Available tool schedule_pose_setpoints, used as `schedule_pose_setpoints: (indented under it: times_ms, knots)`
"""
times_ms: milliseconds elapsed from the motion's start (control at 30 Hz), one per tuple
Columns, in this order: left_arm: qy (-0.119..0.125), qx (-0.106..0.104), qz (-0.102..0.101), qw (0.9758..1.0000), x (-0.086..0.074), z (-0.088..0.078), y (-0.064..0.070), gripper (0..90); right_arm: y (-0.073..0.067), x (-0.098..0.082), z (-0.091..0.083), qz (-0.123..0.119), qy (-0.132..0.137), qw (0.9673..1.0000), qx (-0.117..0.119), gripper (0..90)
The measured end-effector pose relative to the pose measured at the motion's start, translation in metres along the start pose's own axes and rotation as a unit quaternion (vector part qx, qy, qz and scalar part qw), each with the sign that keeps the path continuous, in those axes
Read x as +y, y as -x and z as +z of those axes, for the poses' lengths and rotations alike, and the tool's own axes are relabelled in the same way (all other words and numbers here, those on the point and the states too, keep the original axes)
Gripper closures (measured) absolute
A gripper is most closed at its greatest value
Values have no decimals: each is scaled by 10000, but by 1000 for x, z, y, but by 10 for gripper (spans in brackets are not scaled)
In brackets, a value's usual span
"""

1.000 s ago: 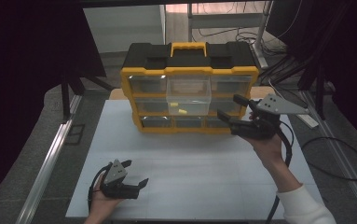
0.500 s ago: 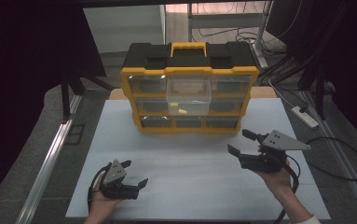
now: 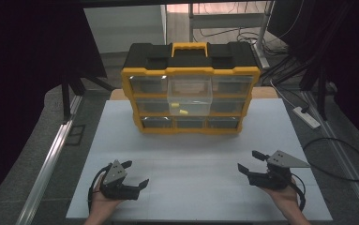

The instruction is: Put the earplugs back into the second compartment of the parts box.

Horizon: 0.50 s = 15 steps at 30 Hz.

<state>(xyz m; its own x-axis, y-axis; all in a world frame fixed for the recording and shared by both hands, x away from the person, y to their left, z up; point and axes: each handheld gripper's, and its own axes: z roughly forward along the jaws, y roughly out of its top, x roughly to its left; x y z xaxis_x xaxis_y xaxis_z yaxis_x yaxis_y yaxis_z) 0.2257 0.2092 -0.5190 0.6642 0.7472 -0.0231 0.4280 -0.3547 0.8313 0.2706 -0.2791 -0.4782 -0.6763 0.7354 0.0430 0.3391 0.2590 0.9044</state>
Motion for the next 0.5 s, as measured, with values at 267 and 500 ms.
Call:
schedule_pose_setpoints:
  times_ms: [267, 500]
  knots:
    - [3, -35, -1, 10000, 0, 0, 0, 74, 11, -17, -1, 290, 7, 9996, -43, 235]
    - [-10, -45, 1, 10000, 0, 0, 0, 75, 11, -17, 0, 168, 6, 9998, -67, 235]
